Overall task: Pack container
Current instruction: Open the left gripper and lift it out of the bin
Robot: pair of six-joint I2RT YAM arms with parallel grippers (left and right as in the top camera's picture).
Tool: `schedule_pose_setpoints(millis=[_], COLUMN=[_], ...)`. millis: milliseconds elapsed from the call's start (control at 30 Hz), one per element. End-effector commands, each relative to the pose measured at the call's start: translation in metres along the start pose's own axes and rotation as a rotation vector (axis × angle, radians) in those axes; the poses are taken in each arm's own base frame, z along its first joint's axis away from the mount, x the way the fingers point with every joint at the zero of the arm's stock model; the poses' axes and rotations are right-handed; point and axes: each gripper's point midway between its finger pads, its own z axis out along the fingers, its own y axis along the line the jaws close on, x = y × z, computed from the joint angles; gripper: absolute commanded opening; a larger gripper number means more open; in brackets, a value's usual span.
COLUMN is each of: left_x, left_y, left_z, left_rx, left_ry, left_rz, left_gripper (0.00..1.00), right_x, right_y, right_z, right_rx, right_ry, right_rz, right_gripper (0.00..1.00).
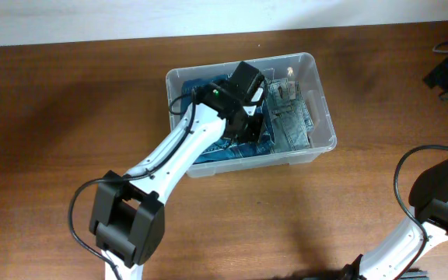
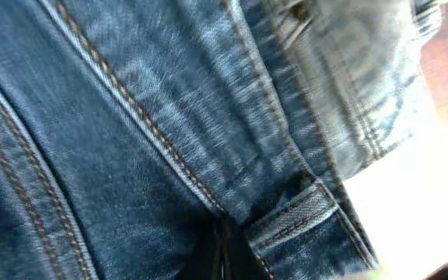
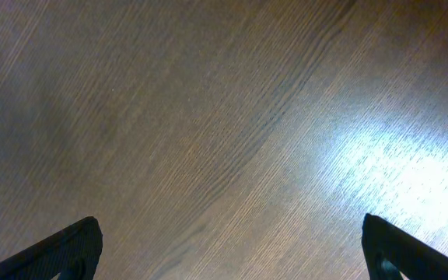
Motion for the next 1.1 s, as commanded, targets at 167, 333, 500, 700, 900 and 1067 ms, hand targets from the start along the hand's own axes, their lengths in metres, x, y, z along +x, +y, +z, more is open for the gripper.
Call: schedule_pose_setpoints(millis=[167,333,500,700,900,1067], left_x=[-0.041,-0.029,-0.025,-0.019,-0.002,0.012], left_y=[-0.011,-0.008,-0.006,-0.006,0.003,0.015], left_z=[-0.118,-0.133,-0.132,-0.130,-0.129,-0.130], left_rx=[-0.043,-0.057,-0.062,-0.063,-0.090,-0.118], left_ry=[-0.311,-0.296,-0.280,-0.256,-0.188,-0.123], left_rz=[0.080,0.076,0.072,0.072,0.057,0.118], left_gripper=[0.39,0.99,0.99,0.99,0.99,0.99], right_x=[0.001,0.001,0.001,0.001,0.001,0.001], right_y=[0.000,0.000,0.000,0.000,0.000,0.000], right_z=[0.003,0.003,0.003,0.003,0.003,0.003], right_rx=[0.009,0.009,0.009,0.009,0.009,0.009], right_ry=[0.007,0.007,0.007,0.007,0.007,0.007], right_rz=[0.009,0.009,0.009,0.009,0.009,0.009], right_gripper=[0.98,0.98,0.99,0.99,0.98,0.99])
